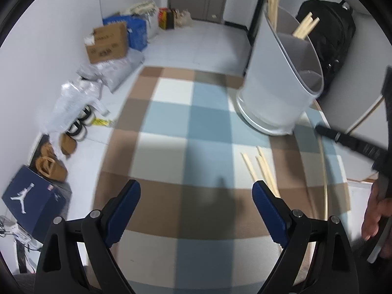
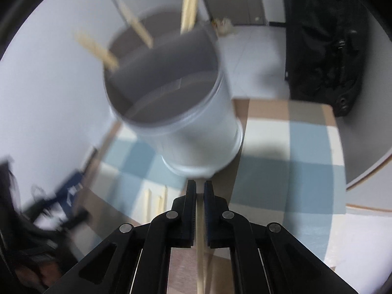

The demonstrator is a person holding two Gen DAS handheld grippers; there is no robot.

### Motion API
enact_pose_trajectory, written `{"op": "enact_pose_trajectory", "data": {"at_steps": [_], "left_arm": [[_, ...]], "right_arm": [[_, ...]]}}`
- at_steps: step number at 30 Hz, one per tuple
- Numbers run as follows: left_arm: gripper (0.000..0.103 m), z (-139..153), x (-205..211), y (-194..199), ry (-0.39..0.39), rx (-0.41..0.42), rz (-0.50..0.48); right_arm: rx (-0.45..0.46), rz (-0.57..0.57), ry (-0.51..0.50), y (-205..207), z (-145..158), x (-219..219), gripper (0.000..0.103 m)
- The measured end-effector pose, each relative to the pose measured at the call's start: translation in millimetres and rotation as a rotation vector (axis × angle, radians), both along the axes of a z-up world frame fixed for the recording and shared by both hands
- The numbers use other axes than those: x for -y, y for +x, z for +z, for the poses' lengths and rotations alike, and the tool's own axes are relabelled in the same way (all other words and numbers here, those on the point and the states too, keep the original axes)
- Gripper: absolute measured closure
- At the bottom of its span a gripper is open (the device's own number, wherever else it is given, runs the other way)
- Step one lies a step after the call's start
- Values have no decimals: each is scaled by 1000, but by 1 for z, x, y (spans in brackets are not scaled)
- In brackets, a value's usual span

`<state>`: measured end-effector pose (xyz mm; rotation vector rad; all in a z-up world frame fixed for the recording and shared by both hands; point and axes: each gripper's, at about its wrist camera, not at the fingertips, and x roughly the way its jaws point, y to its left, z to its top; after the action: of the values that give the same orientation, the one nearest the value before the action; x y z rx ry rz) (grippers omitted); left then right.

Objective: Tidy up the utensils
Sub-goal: 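Grasp a wooden chopstick with the right gripper while the left gripper grasps another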

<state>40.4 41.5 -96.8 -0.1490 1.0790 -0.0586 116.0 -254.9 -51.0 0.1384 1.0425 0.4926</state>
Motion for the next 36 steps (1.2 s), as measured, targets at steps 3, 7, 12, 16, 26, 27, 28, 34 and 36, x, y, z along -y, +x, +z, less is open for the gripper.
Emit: {"op": "enact_pose_trajectory", "data": {"at_steps": [3,7,12,16,26,27,28,34,36], "left_arm": [[13,-4,7,5,-24,-39,9],[13,-9,19,17,4,-84,31],[13,-16,35,30,19,-124,26],[24,-23,42,35,66,-160,21],[33,-32,43,51,74,-208,89],[38,-34,44,53,88,-220,97],[40,-33,45,55,99,-217,96],[62,-32,51,60,119,-232,81],[79,-31,52,61,116,-232,77]], "right_arm": [[40,-55,94,-9,20,20,98],[78,-112,161,1,32,46,98],[122,-147,226,-10,48,82,98],[162,-158,255,-24,58,95,98],[259,-142,267,-44,82,104,98],[264,-144,265,-44,83,105,98],[267,-145,267,-44,83,106,98],[281,-150,279,-44,86,112,98],[278,-148,285,-44,86,113,98]]}}
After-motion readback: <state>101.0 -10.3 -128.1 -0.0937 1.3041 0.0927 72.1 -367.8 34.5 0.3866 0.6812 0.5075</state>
